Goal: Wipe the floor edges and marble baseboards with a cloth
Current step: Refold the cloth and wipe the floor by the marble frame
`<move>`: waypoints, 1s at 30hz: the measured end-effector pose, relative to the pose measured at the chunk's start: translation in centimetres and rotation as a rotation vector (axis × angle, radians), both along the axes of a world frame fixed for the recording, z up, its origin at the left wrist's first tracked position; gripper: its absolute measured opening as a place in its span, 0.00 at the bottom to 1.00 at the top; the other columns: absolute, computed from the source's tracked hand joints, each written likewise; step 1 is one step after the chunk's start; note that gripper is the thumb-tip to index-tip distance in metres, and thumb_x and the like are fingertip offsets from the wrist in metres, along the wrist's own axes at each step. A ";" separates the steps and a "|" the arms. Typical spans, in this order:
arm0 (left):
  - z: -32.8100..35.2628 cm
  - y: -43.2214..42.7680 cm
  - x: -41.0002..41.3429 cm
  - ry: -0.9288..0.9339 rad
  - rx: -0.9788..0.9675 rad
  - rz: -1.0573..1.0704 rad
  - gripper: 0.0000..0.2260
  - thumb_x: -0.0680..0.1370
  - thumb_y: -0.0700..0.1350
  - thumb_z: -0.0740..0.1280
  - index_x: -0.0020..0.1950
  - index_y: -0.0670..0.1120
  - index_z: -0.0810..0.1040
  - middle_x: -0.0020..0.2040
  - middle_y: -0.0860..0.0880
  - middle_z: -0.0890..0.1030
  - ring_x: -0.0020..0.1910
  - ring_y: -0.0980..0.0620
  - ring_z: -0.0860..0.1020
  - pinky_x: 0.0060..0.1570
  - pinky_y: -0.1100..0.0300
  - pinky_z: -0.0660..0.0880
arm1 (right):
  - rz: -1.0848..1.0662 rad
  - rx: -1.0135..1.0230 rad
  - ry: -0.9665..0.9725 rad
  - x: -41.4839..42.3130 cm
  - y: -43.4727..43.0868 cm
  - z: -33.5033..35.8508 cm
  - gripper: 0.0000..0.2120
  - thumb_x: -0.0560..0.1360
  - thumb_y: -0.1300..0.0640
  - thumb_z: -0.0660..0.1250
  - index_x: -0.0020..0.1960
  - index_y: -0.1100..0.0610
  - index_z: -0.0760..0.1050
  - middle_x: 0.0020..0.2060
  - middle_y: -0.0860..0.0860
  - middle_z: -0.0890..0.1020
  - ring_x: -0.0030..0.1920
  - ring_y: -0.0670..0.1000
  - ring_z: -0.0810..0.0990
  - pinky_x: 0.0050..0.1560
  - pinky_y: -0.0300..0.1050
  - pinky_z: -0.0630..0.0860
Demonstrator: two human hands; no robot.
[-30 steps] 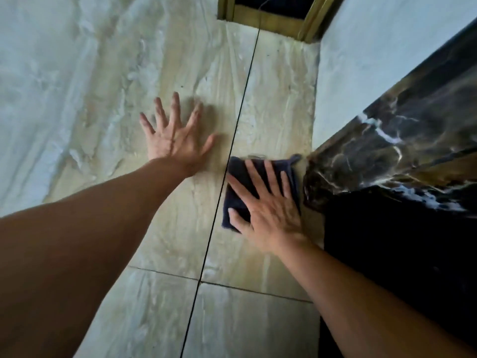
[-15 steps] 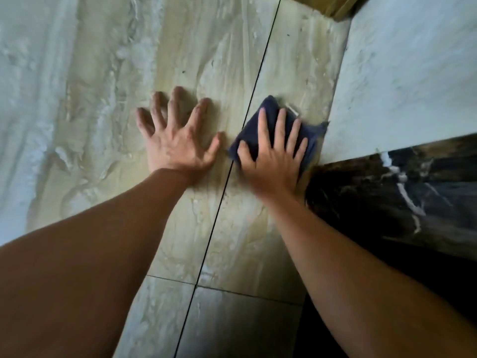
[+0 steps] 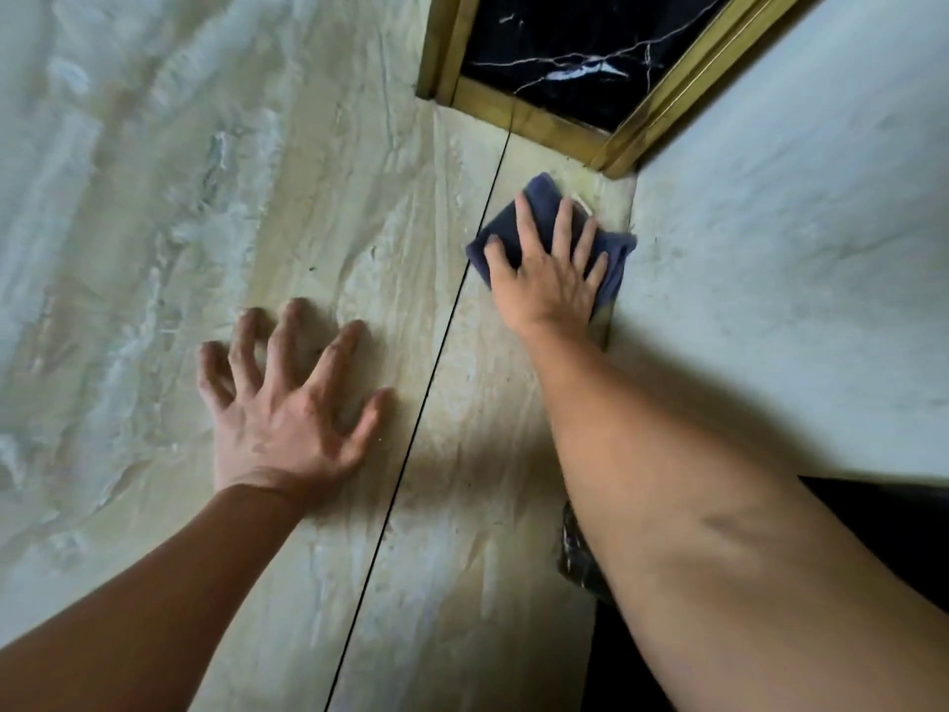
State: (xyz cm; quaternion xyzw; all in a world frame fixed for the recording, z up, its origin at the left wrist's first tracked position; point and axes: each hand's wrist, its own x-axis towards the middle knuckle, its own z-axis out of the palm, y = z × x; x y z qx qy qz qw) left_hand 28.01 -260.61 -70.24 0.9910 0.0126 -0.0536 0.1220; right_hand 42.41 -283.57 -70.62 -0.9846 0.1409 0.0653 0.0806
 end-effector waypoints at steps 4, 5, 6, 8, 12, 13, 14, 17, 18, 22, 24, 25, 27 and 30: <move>0.6 -0.1 0.1 0.056 0.002 0.002 0.31 0.74 0.71 0.54 0.76 0.62 0.64 0.79 0.44 0.59 0.78 0.35 0.53 0.73 0.31 0.50 | 0.050 0.032 -0.030 -15.5 5.5 1.2 0.32 0.75 0.32 0.51 0.78 0.36 0.53 0.81 0.51 0.52 0.80 0.60 0.46 0.76 0.66 0.45; 0.6 0.0 0.0 0.059 -0.001 0.010 0.31 0.74 0.71 0.54 0.76 0.63 0.64 0.79 0.45 0.58 0.78 0.36 0.52 0.73 0.31 0.50 | 0.106 0.033 -0.011 -18.6 6.5 1.5 0.32 0.75 0.33 0.52 0.78 0.37 0.54 0.81 0.51 0.52 0.80 0.60 0.46 0.76 0.66 0.45; 0.6 0.0 -0.1 0.059 -0.006 0.019 0.31 0.74 0.71 0.54 0.75 0.63 0.64 0.79 0.45 0.57 0.78 0.36 0.52 0.72 0.31 0.50 | 0.131 0.030 0.010 -20.2 6.7 1.6 0.32 0.75 0.32 0.53 0.78 0.36 0.54 0.81 0.50 0.52 0.80 0.60 0.46 0.76 0.66 0.46; 0.6 -0.3 0.1 0.052 -0.006 0.024 0.31 0.74 0.72 0.54 0.75 0.62 0.64 0.79 0.45 0.57 0.78 0.36 0.52 0.73 0.31 0.50 | 0.088 0.068 -0.019 -16.8 5.8 1.1 0.33 0.73 0.31 0.54 0.77 0.35 0.55 0.81 0.50 0.51 0.80 0.60 0.45 0.75 0.67 0.44; 0.1 0.1 -0.2 0.007 -0.031 0.012 0.31 0.74 0.71 0.55 0.75 0.61 0.65 0.79 0.43 0.58 0.77 0.36 0.52 0.73 0.31 0.50 | 0.044 0.051 0.058 -1.8 2.6 0.7 0.34 0.73 0.29 0.50 0.77 0.32 0.49 0.81 0.48 0.46 0.80 0.59 0.41 0.75 0.66 0.39; -0.2 0.2 -0.4 -0.007 -0.027 0.011 0.31 0.74 0.71 0.55 0.75 0.61 0.65 0.78 0.43 0.59 0.77 0.36 0.53 0.72 0.31 0.50 | 0.066 0.042 0.081 0.6 1.6 0.5 0.33 0.73 0.29 0.49 0.77 0.32 0.48 0.81 0.48 0.45 0.80 0.59 0.41 0.75 0.66 0.39; -0.3 0.1 -0.5 -0.025 -0.015 0.016 0.31 0.74 0.71 0.55 0.75 0.61 0.66 0.78 0.43 0.59 0.77 0.36 0.53 0.72 0.32 0.51 | 0.085 0.030 0.074 1.9 0.9 0.1 0.32 0.74 0.29 0.48 0.77 0.32 0.47 0.81 0.47 0.45 0.80 0.58 0.40 0.75 0.66 0.40; -0.3 -0.2 0.1 -0.026 -0.008 0.024 0.31 0.74 0.71 0.54 0.75 0.61 0.65 0.79 0.43 0.59 0.77 0.35 0.53 0.73 0.31 0.50 | 0.118 0.031 0.028 -2.1 1.3 -0.4 0.32 0.74 0.30 0.48 0.77 0.32 0.46 0.81 0.48 0.44 0.80 0.58 0.40 0.75 0.66 0.40; -0.2 -0.3 0.3 0.005 0.007 0.012 0.31 0.74 0.71 0.54 0.76 0.62 0.64 0.79 0.43 0.59 0.78 0.35 0.53 0.73 0.30 0.50 | 0.142 0.024 0.035 -6.3 2.3 -0.1 0.32 0.74 0.31 0.49 0.77 0.33 0.47 0.81 0.48 0.44 0.80 0.59 0.40 0.75 0.66 0.41; 0.3 -0.1 -0.2 0.058 0.010 -0.001 0.32 0.75 0.72 0.52 0.77 0.62 0.61 0.81 0.43 0.57 0.79 0.34 0.51 0.73 0.30 0.48 | 0.300 0.024 0.038 -28.0 6.0 2.5 0.33 0.74 0.32 0.56 0.77 0.34 0.53 0.81 0.49 0.49 0.80 0.60 0.44 0.74 0.68 0.49; 0.1 0.1 -0.5 0.042 0.019 0.007 0.32 0.75 0.72 0.51 0.77 0.62 0.61 0.81 0.43 0.57 0.79 0.34 0.51 0.73 0.30 0.47 | 0.347 0.040 0.078 -31.6 5.6 2.6 0.35 0.71 0.32 0.58 0.76 0.32 0.53 0.81 0.49 0.49 0.80 0.60 0.44 0.74 0.69 0.50; 0.1 -0.1 -0.4 0.027 0.017 0.005 0.32 0.75 0.72 0.51 0.77 0.62 0.61 0.80 0.43 0.57 0.79 0.34 0.51 0.73 0.30 0.47 | 0.360 0.062 0.090 -29.9 5.2 2.3 0.35 0.71 0.31 0.58 0.76 0.32 0.54 0.81 0.49 0.50 0.80 0.60 0.44 0.74 0.69 0.50; 0.1 0.0 0.0 0.026 0.005 -0.009 0.31 0.75 0.72 0.52 0.76 0.62 0.62 0.80 0.43 0.58 0.78 0.33 0.52 0.73 0.30 0.48 | 0.321 0.012 0.036 -23.5 5.0 1.4 0.34 0.71 0.30 0.55 0.76 0.32 0.54 0.81 0.49 0.51 0.80 0.60 0.44 0.75 0.68 0.47; -0.6 0.4 -0.5 -0.053 -0.003 -0.005 0.31 0.75 0.71 0.53 0.75 0.61 0.64 0.78 0.42 0.60 0.78 0.34 0.54 0.72 0.30 0.50 | 0.166 0.034 0.046 -13.5 3.5 0.7 0.32 0.73 0.30 0.51 0.76 0.31 0.49 0.81 0.47 0.46 0.80 0.59 0.42 0.75 0.66 0.42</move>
